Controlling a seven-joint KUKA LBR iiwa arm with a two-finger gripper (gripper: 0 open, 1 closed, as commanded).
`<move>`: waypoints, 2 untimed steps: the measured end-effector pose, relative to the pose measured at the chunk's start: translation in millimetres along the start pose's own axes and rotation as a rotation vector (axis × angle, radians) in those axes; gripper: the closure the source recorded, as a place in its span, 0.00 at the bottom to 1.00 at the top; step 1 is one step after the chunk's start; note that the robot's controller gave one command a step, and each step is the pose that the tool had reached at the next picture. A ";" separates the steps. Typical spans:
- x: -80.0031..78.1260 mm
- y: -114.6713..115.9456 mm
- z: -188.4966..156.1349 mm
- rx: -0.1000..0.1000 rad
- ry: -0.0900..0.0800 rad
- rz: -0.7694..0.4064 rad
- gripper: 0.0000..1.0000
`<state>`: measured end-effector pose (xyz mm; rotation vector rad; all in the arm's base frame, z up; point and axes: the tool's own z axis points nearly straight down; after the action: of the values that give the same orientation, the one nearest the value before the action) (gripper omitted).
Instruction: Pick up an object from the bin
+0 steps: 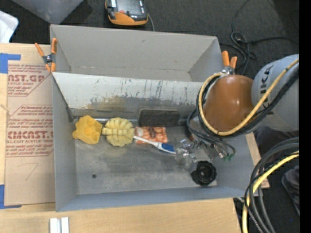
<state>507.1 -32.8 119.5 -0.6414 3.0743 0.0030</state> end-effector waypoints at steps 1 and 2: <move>0.0 0.0 0.0 0.000 0.000 0.000 1.00; -8.7 -6.4 -70.8 -0.002 0.001 -0.229 1.00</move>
Offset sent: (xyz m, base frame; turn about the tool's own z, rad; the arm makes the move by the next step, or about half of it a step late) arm 0.0141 -0.0051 0.0946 -0.2974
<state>517.6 -35.3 190.3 -0.9882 2.9817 0.0053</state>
